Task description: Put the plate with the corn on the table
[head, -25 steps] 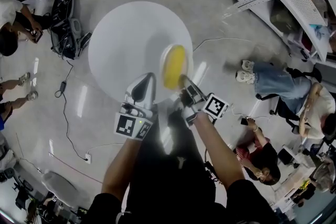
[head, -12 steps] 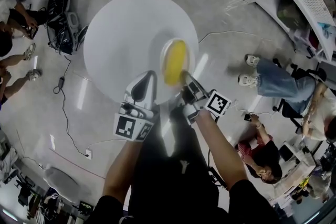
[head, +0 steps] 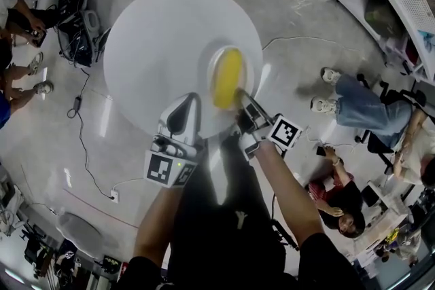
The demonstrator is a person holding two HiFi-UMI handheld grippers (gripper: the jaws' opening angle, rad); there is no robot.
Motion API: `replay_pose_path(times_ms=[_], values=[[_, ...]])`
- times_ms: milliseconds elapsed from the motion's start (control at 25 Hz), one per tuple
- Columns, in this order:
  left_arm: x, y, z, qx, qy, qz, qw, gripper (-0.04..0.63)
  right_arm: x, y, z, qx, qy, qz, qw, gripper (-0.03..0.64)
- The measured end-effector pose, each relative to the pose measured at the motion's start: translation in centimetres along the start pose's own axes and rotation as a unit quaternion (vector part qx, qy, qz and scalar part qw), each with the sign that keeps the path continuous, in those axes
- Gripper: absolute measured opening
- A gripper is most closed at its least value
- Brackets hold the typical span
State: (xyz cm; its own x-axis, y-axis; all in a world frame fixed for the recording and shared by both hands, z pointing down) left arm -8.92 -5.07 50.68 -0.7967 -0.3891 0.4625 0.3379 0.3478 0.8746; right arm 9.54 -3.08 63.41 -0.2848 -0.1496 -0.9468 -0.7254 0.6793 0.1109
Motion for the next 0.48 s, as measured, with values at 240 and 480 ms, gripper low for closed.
replay_pose_path(times_ms=[240,480], values=[[0.0,0.7,-0.1,0.004,0.001,0.0,1.0,0.003,-0.7,0.2,-0.1,0.0,0.007,-0.009,1.0,0.037],[-0.4,0.9,-0.4,0.0,-0.002,0.005,1.0,0.003,-1.3,0.2,-0.1,0.004,0.015,-0.013,1.0,0.037]])
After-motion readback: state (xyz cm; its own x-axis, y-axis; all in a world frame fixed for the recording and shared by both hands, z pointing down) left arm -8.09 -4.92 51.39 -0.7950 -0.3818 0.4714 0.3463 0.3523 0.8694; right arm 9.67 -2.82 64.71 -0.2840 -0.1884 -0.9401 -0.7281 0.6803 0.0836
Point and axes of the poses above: the fingertips, and each gripper's own axes: z backward along the fingers, x to its left, y out of its underside, the point moved 5 cm from there along z, backward along the fingers, and after that the axes turned 2 degrees about -x, right-handed, at the moved point
